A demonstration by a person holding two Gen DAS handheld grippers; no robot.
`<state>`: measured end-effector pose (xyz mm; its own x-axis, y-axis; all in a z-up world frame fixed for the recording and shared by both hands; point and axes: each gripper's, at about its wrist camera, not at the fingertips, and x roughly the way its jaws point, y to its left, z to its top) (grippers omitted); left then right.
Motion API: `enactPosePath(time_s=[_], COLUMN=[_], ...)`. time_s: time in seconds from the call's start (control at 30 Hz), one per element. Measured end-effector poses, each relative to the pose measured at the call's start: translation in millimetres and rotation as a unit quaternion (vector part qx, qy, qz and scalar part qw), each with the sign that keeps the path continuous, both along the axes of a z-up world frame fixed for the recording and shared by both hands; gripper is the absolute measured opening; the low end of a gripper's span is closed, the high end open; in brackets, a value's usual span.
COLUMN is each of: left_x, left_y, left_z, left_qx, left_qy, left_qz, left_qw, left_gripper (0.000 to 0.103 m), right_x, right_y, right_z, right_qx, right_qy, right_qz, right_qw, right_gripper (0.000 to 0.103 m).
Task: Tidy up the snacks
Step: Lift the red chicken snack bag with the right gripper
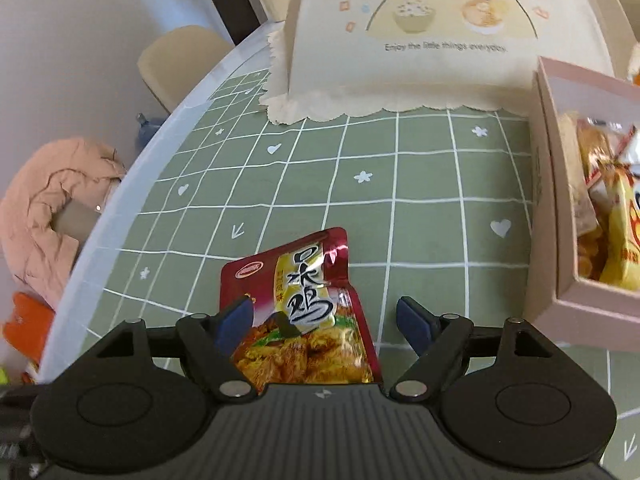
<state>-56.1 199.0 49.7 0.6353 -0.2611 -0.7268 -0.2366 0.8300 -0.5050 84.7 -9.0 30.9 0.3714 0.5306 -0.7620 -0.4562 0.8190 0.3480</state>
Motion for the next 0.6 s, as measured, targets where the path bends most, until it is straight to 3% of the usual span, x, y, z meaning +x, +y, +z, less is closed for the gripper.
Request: enactPosePath(time_s=[0.1, 0.17, 0.23, 0.37, 0.53, 0.6], left_x=[29, 43, 54, 69, 72, 71], left_y=[-9, -15, -16, -18, -12, -8], left_z=[0, -1, -3, -10, -21, -22], left_qx=[0.026, 0.048, 0.042, 0.037, 0.012, 0.007], left_qy=[-0.006, -0.001, 0.004, 0.020, 0.017, 0.014], left_qz=[-0.026, -0.034, -0.039, -0.047, -0.061, -0.058], left_qw=[0.9993, 0.9983, 0.9983, 0.9980, 0.9979, 0.9982], left_gripper=[0.041, 0.033, 0.025, 0.021, 0.018, 0.017], right_x=[-3, -3, 6, 26, 40, 38], right_y=[-18, -29, -35, -36, -28, -24], right_z=[7, 10, 8, -2, -11, -9], right_qx=[0.007, 0.006, 0.009, 0.036, 0.106, 0.109], right_qy=[0.010, 0.016, 0.032, 0.063, 0.133, 0.141], right_qz=[-0.015, -0.026, -0.030, -0.042, -0.031, -0.027], right_qw=[1.000, 1.000, 0.999, 0.996, 0.985, 0.984], right_gripper=[0.078, 0.062, 0.051, 0.045, 0.046, 0.047])
